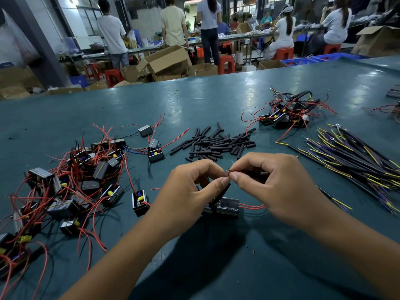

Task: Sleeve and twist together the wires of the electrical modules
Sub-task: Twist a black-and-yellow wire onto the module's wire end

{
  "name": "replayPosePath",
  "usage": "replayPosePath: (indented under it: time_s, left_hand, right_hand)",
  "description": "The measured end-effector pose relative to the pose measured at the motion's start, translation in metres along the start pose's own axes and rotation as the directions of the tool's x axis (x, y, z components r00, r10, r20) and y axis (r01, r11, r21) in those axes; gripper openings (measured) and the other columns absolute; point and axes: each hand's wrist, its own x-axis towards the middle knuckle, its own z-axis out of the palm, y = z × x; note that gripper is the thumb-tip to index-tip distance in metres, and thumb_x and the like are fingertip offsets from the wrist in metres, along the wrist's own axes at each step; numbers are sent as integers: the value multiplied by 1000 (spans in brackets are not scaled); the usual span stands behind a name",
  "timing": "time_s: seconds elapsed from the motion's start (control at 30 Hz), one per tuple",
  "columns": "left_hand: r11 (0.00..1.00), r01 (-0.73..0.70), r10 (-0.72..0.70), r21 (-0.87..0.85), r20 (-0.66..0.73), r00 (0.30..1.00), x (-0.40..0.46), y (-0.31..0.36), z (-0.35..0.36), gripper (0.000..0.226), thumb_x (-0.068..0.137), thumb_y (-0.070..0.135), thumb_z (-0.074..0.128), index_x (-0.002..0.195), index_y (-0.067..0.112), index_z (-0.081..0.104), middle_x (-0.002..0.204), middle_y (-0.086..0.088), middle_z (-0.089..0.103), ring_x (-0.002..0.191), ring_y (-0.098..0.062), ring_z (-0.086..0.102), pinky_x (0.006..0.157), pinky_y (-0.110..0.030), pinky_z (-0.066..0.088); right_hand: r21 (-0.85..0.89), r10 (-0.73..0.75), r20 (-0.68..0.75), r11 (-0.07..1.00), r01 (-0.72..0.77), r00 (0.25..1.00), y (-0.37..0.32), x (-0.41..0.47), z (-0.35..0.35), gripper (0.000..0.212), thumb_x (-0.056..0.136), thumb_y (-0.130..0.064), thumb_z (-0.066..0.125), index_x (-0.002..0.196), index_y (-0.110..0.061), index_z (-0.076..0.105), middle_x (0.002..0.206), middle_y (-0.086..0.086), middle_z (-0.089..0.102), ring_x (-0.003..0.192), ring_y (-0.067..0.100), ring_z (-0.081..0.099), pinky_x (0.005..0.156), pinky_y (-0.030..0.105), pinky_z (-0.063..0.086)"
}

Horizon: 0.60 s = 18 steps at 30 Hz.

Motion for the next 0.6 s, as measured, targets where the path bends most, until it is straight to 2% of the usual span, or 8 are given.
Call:
replayPosePath:
  time_s: [0.1,0.2,0.27,0.43,0.6]
  left_hand:
    - [1000,2,-2,-25,4,1000,0,-1,0,8,94,30,68,88,25,70,74,11,64,70,-20,58,61,-35,50]
    - [999,15,-15,-38,13,1000,0,-2,1,7,95,24,68,89,24,70,75,11,64,71,-18,58,62,-39,51]
    - [999,14,-14,-40,17,1000,1,-3,1,6,96,25,68,90,25,70,75,11,64,71,-16,58,63,-38,51]
    - [1000,4,-3,-27,17,1000,1,-4,0,7,96,26,67,89,25,69,74,13,63,70,-8,57,61,-26,49]
    - [999,11,-10,-38,20,1000,1,-3,0,7,96,26,67,90,23,69,74,14,62,69,-7,56,61,-27,48]
  right_hand:
    - [-4,-2,1,1000,2,1000,1,0,-1,7,86,-28,69,80,-29,71,65,-6,65,56,12,55,53,28,44]
    - [-9,-1,5,1000,1,1000,2,0,-2,9,87,-24,73,80,-29,72,66,-7,66,56,11,55,54,28,44]
    - [-17,2,6,1000,-2,1000,2,1,-3,10,88,-22,74,80,-29,73,66,-8,67,57,10,56,54,25,44]
    - [-40,6,3,999,-6,1000,0,2,-4,11,87,-21,75,80,-31,74,68,-13,67,58,4,57,54,12,40]
    - [-43,12,3,999,-12,1000,-1,3,-5,12,87,-21,74,79,-30,74,67,-16,67,58,4,57,55,10,38]
